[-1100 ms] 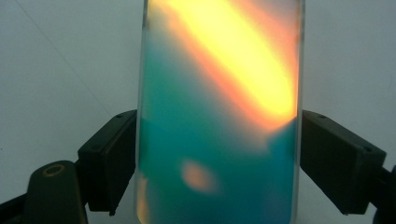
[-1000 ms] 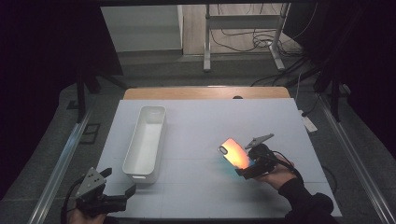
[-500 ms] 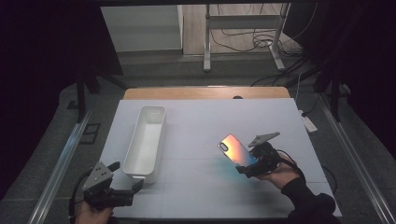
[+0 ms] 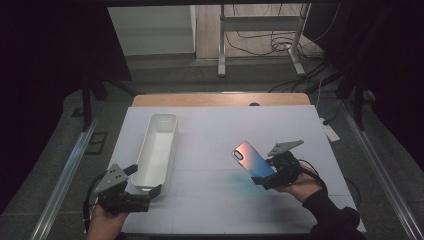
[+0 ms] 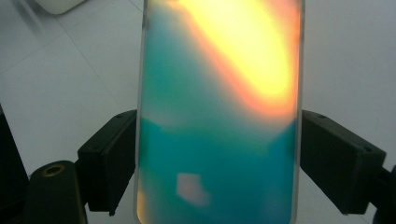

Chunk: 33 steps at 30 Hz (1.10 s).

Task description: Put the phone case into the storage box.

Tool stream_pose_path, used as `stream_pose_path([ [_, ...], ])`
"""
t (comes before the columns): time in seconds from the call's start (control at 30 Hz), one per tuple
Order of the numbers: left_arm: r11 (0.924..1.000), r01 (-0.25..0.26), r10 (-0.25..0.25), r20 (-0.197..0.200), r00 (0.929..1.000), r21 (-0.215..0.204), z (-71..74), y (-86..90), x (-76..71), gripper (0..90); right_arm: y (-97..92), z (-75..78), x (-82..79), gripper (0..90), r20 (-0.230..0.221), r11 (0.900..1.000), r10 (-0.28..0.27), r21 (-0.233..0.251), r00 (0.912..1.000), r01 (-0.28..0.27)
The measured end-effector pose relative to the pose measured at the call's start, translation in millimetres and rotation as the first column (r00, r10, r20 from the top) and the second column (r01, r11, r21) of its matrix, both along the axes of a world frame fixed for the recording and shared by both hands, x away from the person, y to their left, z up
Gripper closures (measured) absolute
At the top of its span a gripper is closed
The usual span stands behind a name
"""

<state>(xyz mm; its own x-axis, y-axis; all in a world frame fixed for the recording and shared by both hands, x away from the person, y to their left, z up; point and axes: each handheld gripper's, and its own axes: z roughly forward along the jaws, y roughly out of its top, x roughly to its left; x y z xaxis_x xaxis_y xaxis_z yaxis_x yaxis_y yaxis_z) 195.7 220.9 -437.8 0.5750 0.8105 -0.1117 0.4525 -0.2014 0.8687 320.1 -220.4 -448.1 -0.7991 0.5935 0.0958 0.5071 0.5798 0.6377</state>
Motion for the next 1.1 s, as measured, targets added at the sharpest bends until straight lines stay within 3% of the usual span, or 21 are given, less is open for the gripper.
stream_pose_path([
  [0.53, 0.9956, 0.087, -0.086, 0.021, 0.9961, -0.034, 9.5, -21.1, 21.1, 0.1, -1.4, 12.2, -3.2, 17.1, 0.036, 0.9970, 0.022, 0.073, 0.9991, -0.025],
  [0.67, 0.9912, 0.121, -0.120, 0.030, 0.9924, -0.053, 12.0, -26.8, 25.1, 0.1, -1.6, 15.5, -4.5, 17.1, 0.044, 0.9951, 0.028, 0.093, 0.9986, -0.032],
  [1.1, 0.9735, 0.224, -0.221, 0.046, 0.9741, -0.049, 21.1, -51.8, 38.8, 0.0, -0.5, 24.1, -9.4, 17.1, 0.070, 0.9856, 0.059, 0.155, 0.9959, -0.069],
])
